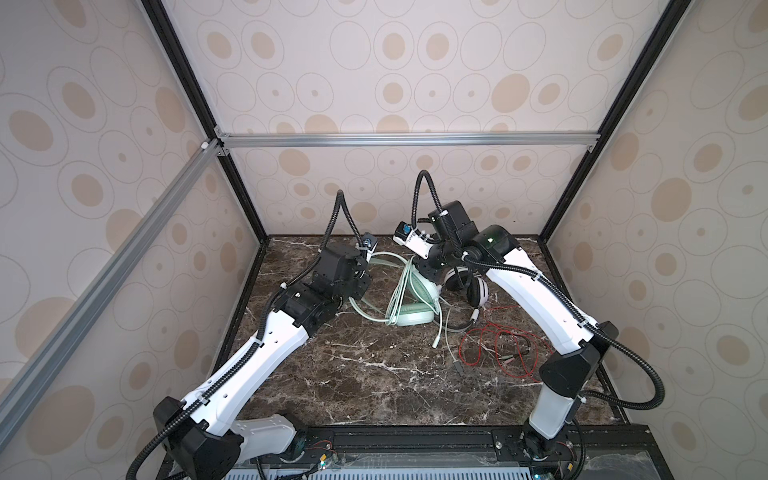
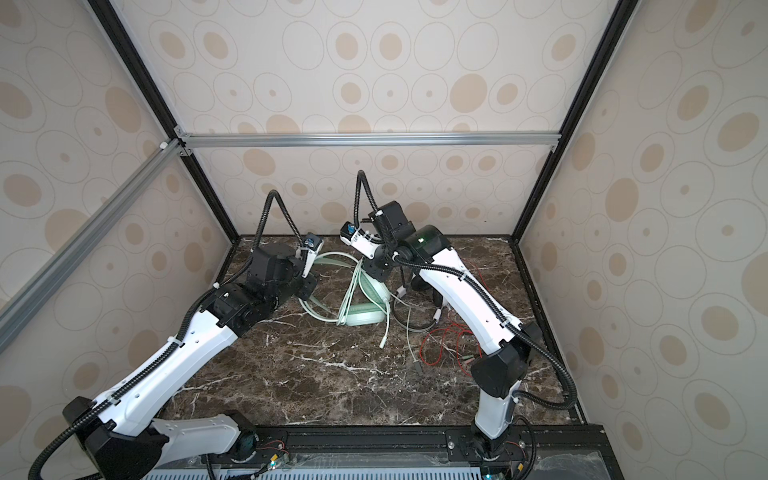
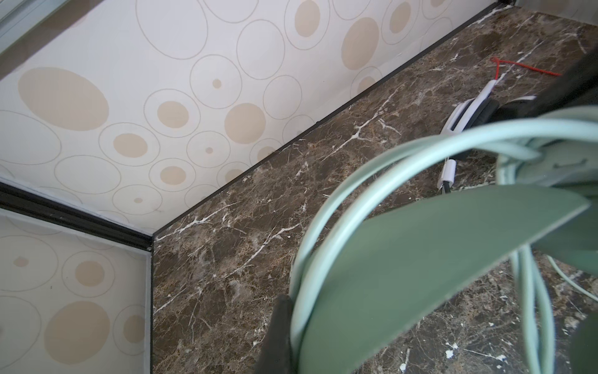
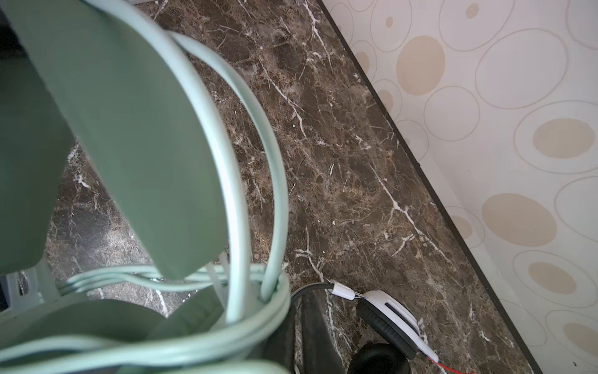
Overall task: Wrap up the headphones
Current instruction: 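Loop the cable around the headset band with the right gripper and release it, then raise the headset with the left gripper while the right gripper moves down beside it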
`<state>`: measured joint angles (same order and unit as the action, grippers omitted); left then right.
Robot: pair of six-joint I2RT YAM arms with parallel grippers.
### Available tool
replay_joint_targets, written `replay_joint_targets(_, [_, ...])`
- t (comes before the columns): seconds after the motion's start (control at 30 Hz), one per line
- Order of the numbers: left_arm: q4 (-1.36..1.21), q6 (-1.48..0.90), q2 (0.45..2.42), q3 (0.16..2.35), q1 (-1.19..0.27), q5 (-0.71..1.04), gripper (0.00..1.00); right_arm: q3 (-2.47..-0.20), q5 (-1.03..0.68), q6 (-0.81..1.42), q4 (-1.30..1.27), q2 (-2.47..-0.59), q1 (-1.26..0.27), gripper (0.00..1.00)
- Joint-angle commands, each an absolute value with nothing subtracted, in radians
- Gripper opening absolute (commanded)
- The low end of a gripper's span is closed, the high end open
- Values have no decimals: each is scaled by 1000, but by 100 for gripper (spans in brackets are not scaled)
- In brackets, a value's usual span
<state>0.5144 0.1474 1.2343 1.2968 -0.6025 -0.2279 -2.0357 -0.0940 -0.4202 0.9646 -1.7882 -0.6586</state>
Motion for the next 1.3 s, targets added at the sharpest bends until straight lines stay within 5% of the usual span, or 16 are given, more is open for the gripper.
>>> replay_joint_targets(0.0, [566,186,1221,1354,-622,-99,0,-2019,-81,-396,840,-1740,-615,11])
replay_joint_targets(1.27, [597,-3,1251,1725,-620,57,0,-1321,-462,115,85,-1472,-471,19])
